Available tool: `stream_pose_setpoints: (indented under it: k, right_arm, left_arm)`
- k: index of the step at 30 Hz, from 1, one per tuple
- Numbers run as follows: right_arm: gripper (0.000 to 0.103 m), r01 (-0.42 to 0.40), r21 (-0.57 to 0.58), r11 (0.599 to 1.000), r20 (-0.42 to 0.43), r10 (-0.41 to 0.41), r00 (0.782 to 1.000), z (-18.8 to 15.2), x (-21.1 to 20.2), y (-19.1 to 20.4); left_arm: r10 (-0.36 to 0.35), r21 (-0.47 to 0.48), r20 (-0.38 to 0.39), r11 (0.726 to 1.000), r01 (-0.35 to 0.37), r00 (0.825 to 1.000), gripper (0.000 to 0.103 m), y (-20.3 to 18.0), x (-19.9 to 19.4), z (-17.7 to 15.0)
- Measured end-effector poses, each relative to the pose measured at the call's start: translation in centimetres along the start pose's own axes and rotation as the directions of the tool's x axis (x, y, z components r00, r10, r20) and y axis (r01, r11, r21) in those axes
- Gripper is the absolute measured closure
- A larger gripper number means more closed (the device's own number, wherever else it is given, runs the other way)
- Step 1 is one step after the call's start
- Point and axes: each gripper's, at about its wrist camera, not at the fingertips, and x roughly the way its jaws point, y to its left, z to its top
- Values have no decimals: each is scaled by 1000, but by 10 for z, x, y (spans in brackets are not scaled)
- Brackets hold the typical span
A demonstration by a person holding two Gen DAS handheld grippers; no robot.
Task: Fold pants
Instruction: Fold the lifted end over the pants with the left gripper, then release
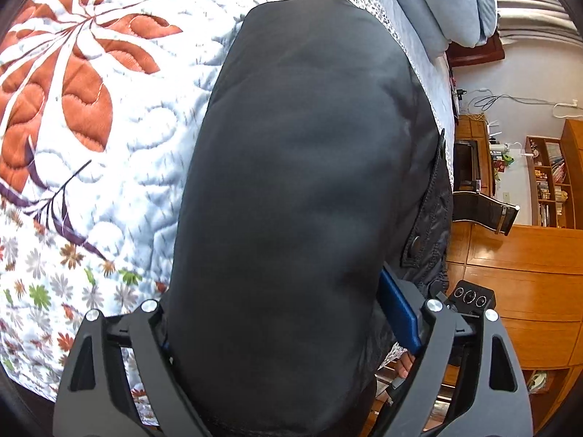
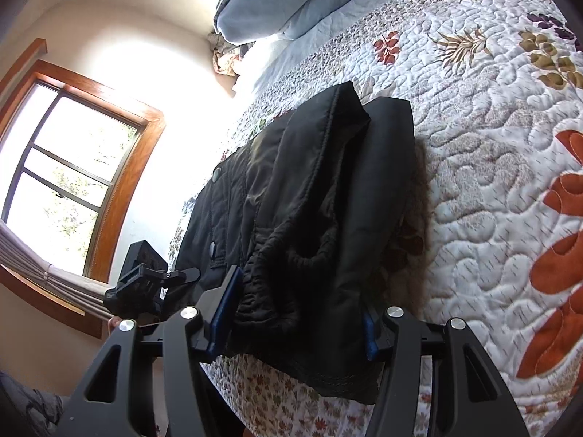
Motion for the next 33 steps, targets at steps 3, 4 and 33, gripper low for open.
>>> stream_pose_setpoints:
  k: [3, 4, 33]
  right_arm:
    - [47, 5, 5, 1000, 3, -6, 1000, 12, 6, -3]
    - [47, 8, 7, 1000, 6, -8, 1000, 16, 8, -4]
    - [47, 78, 74, 994, 128, -87, 988, 79, -16, -61]
  left_arm:
    - [-3, 2, -2, 1000, 3, 1000, 17, -4, 7, 10]
    - [-5, 5, -3, 1000, 5, 1000, 16, -5, 8, 13]
    - [6, 125, -36, 992, -2, 999, 14, -58, 67, 85]
